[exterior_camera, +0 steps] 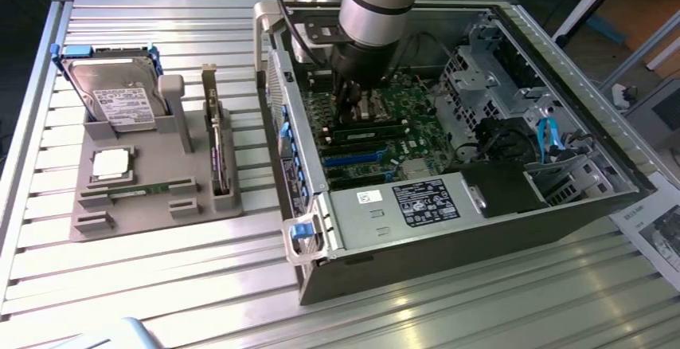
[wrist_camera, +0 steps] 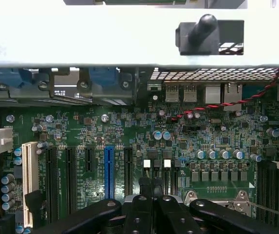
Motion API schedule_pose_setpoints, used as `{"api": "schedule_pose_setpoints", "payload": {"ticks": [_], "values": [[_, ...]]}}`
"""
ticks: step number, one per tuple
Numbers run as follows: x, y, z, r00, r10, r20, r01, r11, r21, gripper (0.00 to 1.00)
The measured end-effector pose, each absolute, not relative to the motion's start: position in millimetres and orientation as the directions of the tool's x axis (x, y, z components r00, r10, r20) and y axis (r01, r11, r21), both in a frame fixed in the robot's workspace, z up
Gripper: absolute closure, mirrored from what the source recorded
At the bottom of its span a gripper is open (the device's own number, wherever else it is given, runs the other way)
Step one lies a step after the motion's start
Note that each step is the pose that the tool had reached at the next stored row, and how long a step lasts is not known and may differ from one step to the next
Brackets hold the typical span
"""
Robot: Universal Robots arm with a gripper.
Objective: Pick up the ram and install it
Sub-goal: 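Press down the ram until it locks into place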
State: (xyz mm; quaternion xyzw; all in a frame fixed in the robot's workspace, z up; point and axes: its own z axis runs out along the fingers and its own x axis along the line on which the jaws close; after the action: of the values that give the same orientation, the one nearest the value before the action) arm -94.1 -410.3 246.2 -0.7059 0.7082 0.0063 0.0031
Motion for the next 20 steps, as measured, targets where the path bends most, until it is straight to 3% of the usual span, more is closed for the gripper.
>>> {"api": "schedule_pose_setpoints", "payload": {"ticks": [20], "values": [[-94,-410,234,-0.003,-1.0,-0.013,-1.0,0.003,0.004,0.9]]}}
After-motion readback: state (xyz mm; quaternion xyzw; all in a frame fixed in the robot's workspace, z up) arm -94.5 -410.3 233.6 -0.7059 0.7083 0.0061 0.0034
